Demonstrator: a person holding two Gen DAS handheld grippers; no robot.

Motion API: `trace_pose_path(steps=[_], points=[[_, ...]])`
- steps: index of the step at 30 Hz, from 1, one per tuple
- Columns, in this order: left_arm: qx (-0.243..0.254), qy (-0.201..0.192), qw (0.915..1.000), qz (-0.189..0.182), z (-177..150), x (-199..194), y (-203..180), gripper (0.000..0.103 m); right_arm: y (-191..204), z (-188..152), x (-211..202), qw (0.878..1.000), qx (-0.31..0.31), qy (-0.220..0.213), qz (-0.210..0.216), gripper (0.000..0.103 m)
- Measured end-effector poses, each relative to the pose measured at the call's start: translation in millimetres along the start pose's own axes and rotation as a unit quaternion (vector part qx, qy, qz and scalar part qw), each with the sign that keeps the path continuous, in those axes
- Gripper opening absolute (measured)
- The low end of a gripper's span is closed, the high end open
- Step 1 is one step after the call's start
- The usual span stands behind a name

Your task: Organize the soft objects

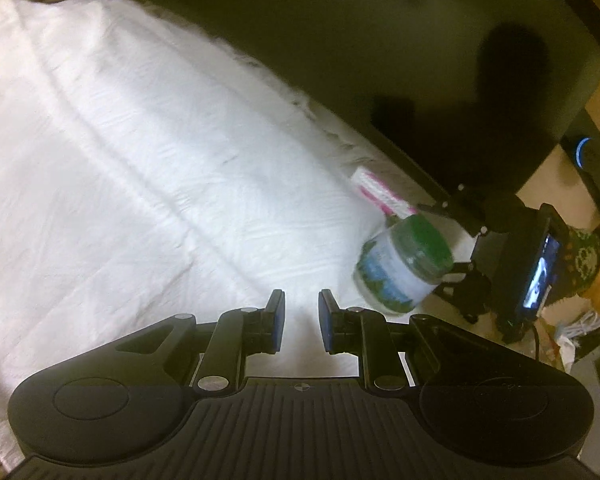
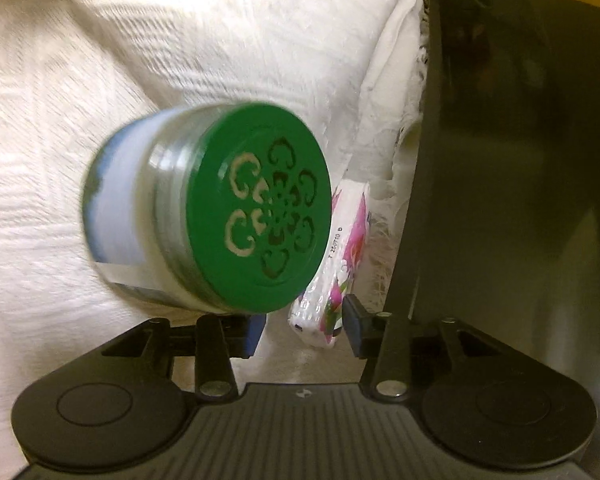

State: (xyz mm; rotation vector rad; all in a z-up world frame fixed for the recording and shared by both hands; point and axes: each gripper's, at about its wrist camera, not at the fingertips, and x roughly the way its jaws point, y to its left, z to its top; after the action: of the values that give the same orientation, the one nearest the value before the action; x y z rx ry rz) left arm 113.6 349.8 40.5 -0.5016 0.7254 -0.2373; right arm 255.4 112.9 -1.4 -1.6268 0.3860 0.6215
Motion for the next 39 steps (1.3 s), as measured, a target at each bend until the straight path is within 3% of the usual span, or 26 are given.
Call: trace_pose_path(steps=[3, 4, 6, 10, 13, 16, 17, 20, 21, 23, 25, 28, 30, 33, 36, 39], points=[[-0.004, 0.003, 1.0000, 0.006, -0.4, -0.9, 5.5, 0.020, -1.1, -1.2, 10.5, 1.000, -0.008, 0.006, -0.016, 0.039], [-0.006, 0.004, 1.0000, 0.007, -0.6, -1.7, 8.0, 0.020, -1.3, -2.9, 12.9, 1.000, -0.002, 0.009, -0.011, 0.025], [-0.009, 0.006, 0.9999, 0.005, 0.2, -0.8, 10.2, 0.020, -9.0, -3.9, 9.4, 1.000, 0.022, 0.012, -0.001, 0.018], [-0.011, 0.007, 0.9998, -0.017, 8.5, 8.7, -0.1, 0.020, -38.7, -5.3, -26.0, 0.992, 0.120, 0.011, 0.041, 0.017], [0.000, 0.007, 0.9990, -0.044, 14.8, 16.2, -17.4, 0.020, -59.5, -10.4, -57.7, 0.971, 0.221, 0.031, 0.083, 0.017], [0.016, 0.015, 0.9970, -0.075, 16.4, 24.1, -38.4, 0.020, -73.1, -24.1, -85.4, 0.923, 0.360, 0.069, 0.123, 0.018], [0.020, 0.020, 0.9961, -0.083, 15.8, 27.9, -45.9, 0.020, -74.2, -31.0, -92.4, 0.900, 0.405, 0.080, 0.139, 0.018], [0.039, 0.038, 0.9931, -0.104, 11.9, 38.0, -68.0, 0.020, -66.6, -51.9, -102.0, 0.815, 0.536, 0.100, 0.196, 0.018], [0.044, 0.045, 0.9921, -0.109, 10.1, 41.6, -74.9, 0.020, -59.9, -57.2, -103.9, 0.793, 0.564, 0.098, 0.207, 0.018], [0.048, 0.056, 0.9914, -0.109, 6.2, 49.7, -84.1, 0.020, -41.6, -62.5, -108.9, 0.769, 0.599, 0.100, 0.199, 0.018], [0.053, 0.063, 0.9913, -0.103, 4.1, 57.1, -91.8, 0.020, -26.6, -63.3, -109.8, 0.762, 0.614, 0.097, 0.181, 0.018], [0.059, 0.078, 0.9908, -0.093, 0.0, 65.1, -101.3, 0.020, -12.7, -63.6, -112.6, 0.774, 0.609, 0.075, 0.157, 0.019], [0.069, 0.087, 0.9903, -0.084, -1.8, 71.7, -109.9, 0.020, -13.4, -68.6, -120.5, 0.776, 0.610, 0.055, 0.153, 0.027], [0.090, 0.089, 0.9896, -0.068, -3.4, 74.9, -128.0, 0.020, -19.6, -85.5, -144.7, 0.765, 0.627, 0.020, 0.142, 0.046], [0.115, 0.090, 0.9877, -0.055, -5.6, 75.0, -145.1, 0.020, -15.0, -107.8, -174.1, 0.755, 0.645, -0.003, 0.119, 0.054], [0.165, 0.082, 0.9825, -0.024, -14.1, 76.8, -170.5, 0.020, 4.6, -134.3, -196.5, 0.743, 0.663, 0.005, 0.095, 0.058]])
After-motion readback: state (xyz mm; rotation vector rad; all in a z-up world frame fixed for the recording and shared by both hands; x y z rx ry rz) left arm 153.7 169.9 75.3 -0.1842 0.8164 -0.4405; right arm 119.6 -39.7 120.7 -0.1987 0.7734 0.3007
